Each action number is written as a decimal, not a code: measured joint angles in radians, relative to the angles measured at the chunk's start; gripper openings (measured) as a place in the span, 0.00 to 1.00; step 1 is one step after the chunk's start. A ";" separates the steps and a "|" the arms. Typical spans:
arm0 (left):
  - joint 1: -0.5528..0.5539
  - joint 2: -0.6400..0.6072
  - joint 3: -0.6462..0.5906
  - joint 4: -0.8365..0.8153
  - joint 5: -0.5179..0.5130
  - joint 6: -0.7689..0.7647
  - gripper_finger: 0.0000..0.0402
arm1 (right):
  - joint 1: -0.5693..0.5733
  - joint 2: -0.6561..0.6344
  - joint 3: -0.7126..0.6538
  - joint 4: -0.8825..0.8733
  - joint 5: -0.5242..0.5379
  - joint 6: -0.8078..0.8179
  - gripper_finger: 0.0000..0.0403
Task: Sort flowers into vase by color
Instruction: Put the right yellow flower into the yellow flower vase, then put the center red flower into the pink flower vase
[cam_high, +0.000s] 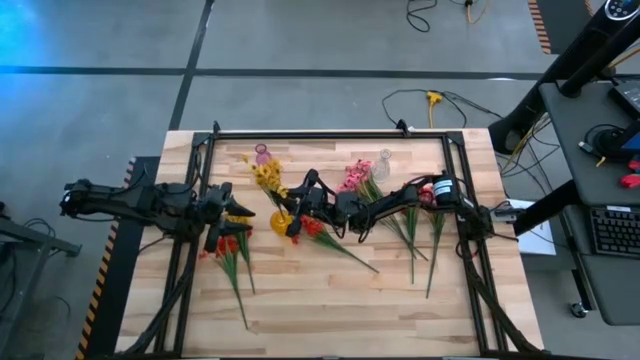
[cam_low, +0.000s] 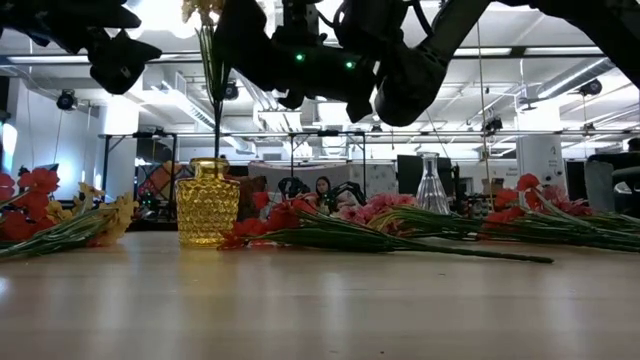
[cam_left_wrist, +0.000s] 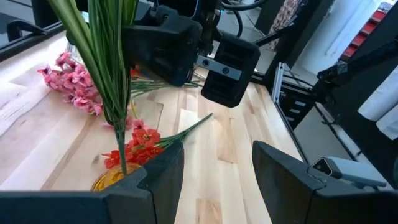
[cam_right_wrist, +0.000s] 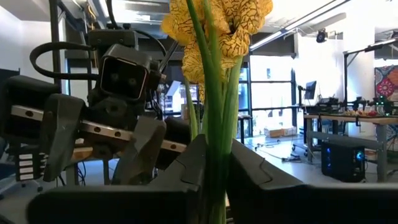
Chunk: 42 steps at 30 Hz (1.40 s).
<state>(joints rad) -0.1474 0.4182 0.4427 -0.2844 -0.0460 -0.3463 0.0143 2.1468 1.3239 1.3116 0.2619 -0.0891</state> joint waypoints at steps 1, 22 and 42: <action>0.000 0.001 0.000 0.000 0.000 0.006 0.43 | 0.000 0.000 0.000 -0.002 0.000 0.000 0.12; 0.000 0.005 -0.001 -0.030 -0.051 -0.043 0.43 | 0.017 -0.018 0.000 -0.179 0.001 0.010 0.46; -0.005 0.003 0.006 -0.144 -0.093 -0.164 0.42 | 0.039 -0.157 -0.003 -0.601 0.055 0.010 0.70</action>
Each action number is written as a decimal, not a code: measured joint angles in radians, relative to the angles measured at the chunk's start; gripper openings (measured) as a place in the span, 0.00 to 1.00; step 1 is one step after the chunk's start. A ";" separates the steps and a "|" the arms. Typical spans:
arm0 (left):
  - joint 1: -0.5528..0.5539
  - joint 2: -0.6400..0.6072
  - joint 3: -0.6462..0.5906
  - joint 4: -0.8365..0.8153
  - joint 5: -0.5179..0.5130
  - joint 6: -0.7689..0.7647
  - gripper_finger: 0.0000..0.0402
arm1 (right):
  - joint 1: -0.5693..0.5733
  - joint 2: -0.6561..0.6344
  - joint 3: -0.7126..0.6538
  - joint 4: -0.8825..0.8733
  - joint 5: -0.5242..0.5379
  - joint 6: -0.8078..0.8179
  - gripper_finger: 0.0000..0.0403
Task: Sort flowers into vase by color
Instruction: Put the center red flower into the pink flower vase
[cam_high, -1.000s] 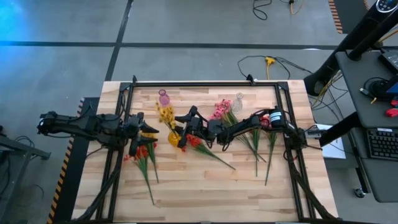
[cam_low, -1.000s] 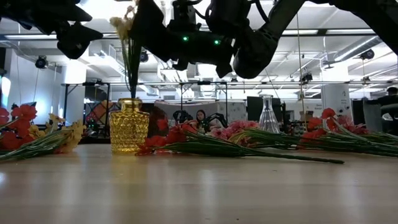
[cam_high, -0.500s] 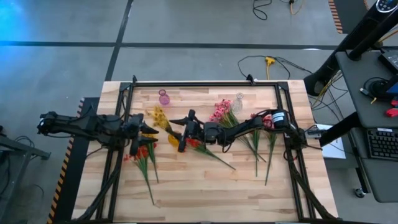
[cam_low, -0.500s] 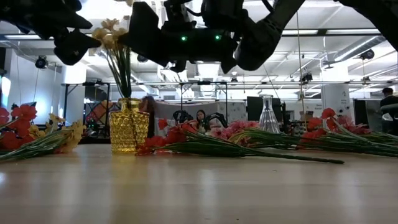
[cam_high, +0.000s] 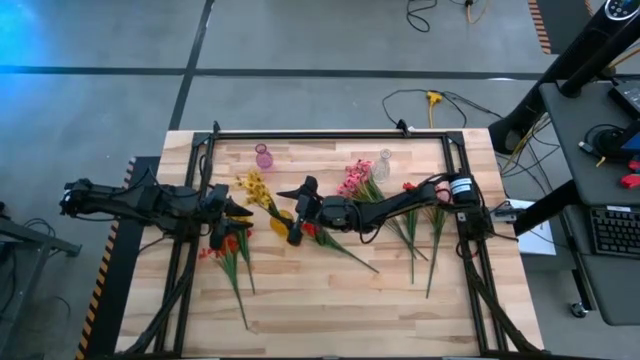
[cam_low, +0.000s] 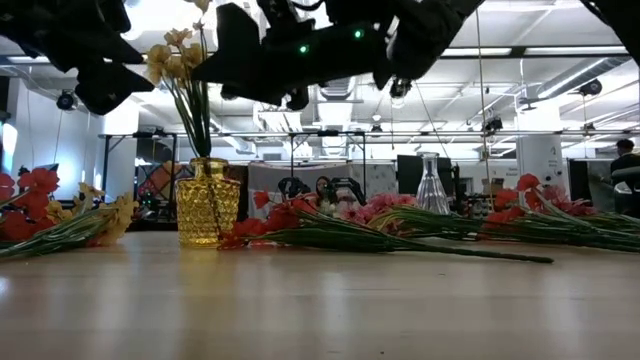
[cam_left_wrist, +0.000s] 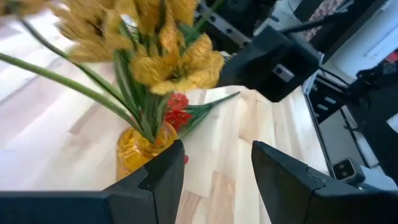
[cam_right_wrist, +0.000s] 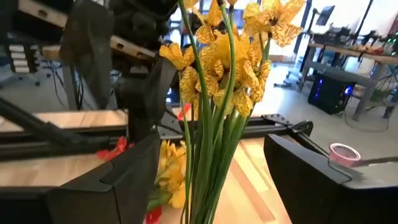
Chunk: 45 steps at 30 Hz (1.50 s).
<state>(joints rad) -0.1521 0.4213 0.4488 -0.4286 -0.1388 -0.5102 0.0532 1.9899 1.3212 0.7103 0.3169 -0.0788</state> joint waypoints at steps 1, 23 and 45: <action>-0.001 0.000 0.006 -0.002 -0.002 0.000 0.42 | 0.001 -0.017 0.000 -0.043 0.000 0.000 0.71; -0.219 0.150 0.047 0.060 -0.235 -0.059 0.38 | 0.105 -0.416 -0.003 -1.226 -0.003 0.327 0.66; -0.397 0.377 0.260 -0.148 -0.342 -0.134 0.39 | 0.250 -0.404 -0.213 -1.257 -0.010 0.603 0.69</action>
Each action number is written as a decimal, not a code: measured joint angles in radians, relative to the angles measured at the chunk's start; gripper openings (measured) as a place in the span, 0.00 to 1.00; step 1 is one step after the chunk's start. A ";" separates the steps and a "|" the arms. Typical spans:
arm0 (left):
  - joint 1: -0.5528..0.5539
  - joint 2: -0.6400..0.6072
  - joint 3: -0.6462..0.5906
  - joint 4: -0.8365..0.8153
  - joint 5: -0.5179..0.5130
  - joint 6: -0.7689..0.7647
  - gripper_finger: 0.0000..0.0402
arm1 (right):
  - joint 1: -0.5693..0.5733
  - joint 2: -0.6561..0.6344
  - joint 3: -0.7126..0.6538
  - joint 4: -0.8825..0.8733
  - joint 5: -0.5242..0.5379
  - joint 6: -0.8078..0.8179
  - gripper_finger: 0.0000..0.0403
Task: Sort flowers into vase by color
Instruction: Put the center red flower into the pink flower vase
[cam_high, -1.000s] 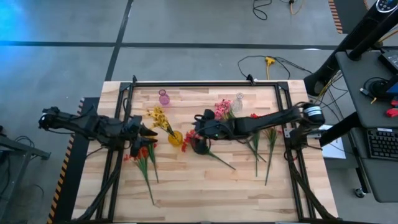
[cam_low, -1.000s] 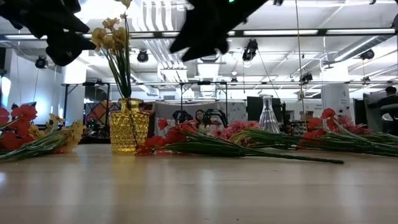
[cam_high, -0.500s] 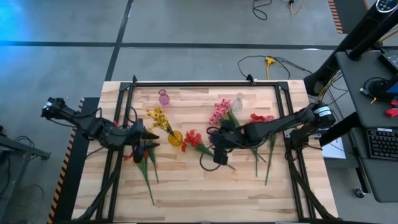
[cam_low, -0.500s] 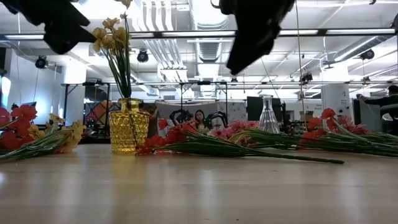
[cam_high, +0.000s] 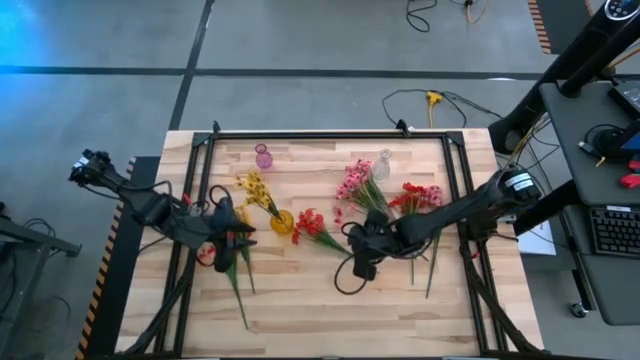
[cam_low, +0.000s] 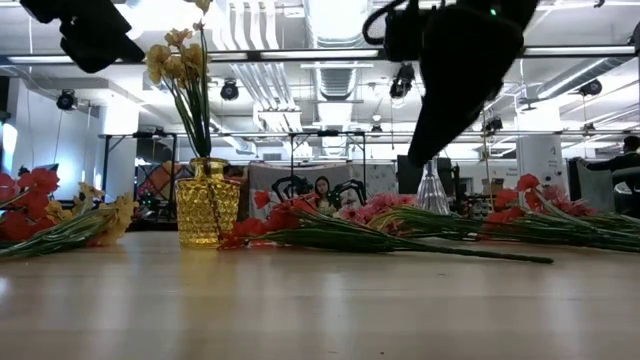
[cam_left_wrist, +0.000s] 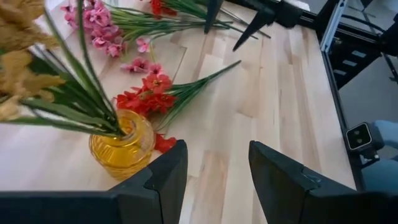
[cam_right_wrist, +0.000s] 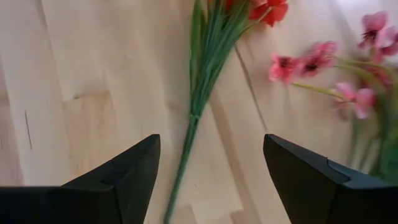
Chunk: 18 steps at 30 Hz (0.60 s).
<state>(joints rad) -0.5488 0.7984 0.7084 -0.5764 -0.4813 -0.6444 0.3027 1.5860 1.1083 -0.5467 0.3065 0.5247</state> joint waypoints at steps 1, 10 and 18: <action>-0.003 0.004 0.001 -0.001 -0.004 0.003 0.39 | 0.000 0.000 -0.022 0.036 0.000 0.002 0.69; -0.007 0.028 0.009 0.000 -0.034 0.007 0.39 | 0.001 0.008 -0.165 0.247 -0.004 -0.012 0.64; -0.007 0.034 0.002 0.000 -0.059 0.005 0.39 | 0.017 0.008 -0.253 0.394 -0.011 -0.026 0.62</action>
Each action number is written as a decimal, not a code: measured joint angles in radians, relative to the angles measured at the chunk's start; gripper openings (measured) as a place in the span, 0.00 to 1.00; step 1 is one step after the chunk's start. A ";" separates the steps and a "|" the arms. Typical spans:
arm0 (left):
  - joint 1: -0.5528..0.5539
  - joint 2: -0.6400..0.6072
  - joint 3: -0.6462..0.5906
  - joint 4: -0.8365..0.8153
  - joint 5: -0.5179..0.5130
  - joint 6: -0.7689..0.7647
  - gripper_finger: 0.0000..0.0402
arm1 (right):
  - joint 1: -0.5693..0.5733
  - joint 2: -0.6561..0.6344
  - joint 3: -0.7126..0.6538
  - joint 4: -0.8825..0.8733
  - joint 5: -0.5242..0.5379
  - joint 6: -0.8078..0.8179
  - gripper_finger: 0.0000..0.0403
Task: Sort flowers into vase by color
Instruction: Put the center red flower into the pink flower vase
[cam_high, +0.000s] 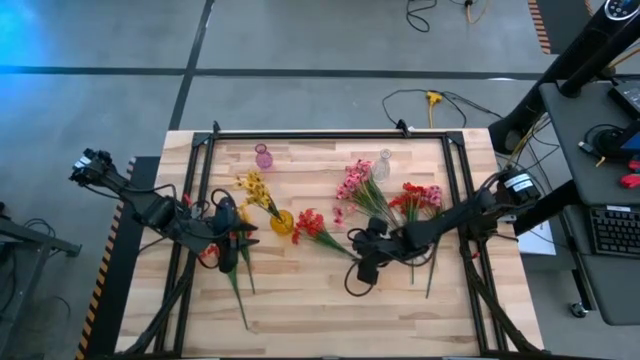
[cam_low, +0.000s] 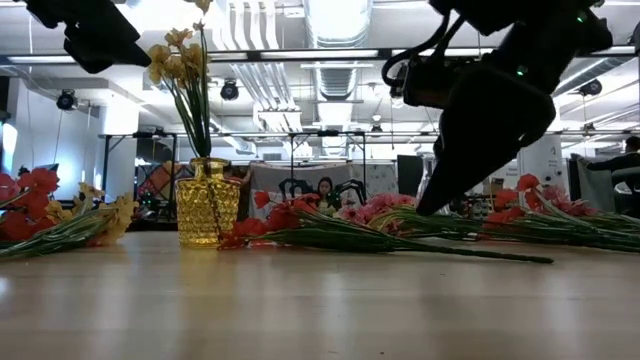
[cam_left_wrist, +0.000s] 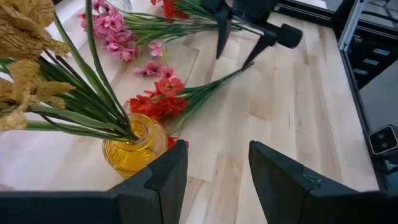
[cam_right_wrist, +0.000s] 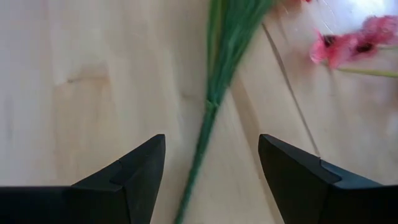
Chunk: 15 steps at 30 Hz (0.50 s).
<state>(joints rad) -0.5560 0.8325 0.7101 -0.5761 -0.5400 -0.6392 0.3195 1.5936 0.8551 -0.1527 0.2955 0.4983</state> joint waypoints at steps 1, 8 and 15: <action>0.000 0.002 0.000 0.000 -0.001 0.000 0.39 | 0.000 0.000 -0.009 0.026 0.000 -0.001 0.62; 0.000 0.004 0.000 0.006 -0.035 0.004 0.39 | -0.001 0.000 -0.036 0.099 0.042 -0.044 0.62; 0.000 0.005 -0.001 0.009 -0.079 0.005 0.39 | -0.004 0.093 -0.023 0.174 0.044 -0.080 0.62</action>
<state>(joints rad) -0.5556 0.8371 0.7090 -0.5671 -0.6189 -0.6345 0.3157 1.6866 0.8321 0.0216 0.3399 0.4179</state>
